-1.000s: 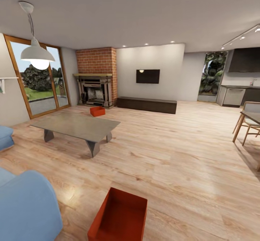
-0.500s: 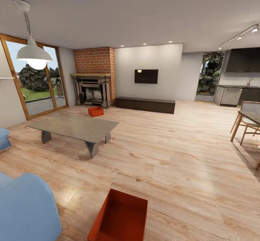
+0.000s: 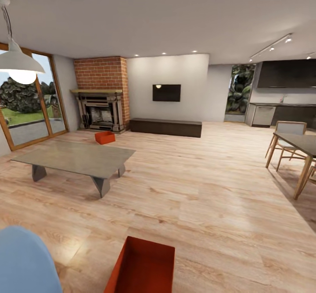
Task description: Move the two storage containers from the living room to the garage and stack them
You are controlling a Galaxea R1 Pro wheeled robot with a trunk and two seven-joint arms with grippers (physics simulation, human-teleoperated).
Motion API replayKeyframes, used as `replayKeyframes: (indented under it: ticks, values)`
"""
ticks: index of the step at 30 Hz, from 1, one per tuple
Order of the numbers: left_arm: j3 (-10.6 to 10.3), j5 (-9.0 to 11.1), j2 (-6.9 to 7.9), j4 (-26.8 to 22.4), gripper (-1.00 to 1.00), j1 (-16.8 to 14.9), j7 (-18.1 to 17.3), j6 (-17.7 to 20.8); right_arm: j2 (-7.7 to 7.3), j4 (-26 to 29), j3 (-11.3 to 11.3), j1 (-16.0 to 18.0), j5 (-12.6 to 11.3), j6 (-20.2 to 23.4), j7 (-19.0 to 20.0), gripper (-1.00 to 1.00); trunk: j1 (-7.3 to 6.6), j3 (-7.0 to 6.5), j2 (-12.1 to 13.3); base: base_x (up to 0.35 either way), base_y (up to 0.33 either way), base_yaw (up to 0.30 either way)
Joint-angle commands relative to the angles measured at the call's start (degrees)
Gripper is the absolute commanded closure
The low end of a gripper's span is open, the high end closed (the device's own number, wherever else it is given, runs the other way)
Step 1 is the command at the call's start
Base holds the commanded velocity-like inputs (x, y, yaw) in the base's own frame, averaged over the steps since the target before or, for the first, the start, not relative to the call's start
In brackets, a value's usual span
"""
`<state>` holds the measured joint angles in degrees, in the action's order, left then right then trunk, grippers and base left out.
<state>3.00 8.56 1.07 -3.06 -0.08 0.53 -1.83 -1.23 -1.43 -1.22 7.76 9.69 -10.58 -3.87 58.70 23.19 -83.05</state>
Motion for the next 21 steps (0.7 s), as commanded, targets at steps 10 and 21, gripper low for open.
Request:
replayKeyframes:
  ticks: [10, 21]
  values:
    - [0.3, 0.2, -0.01, 0.0, -1.0, 0.0, 0.0, -0.1, -0.06, -0.2, -0.1, 0.1, 0.5, -0.2, -0.4, -1.0, 0.03, 0.06, 0.0, 0.231, 0.228, -0.002]
    - [0.3, 0.2, -0.01, 0.0, -1.0, 0.0, 0.0, -0.1, -0.18, -0.2, -0.2, 0.1, 0.5, -0.2, -0.3, -1.0, 0.03, 0.06, 0.0, 0.189, 0.261, 0.0]
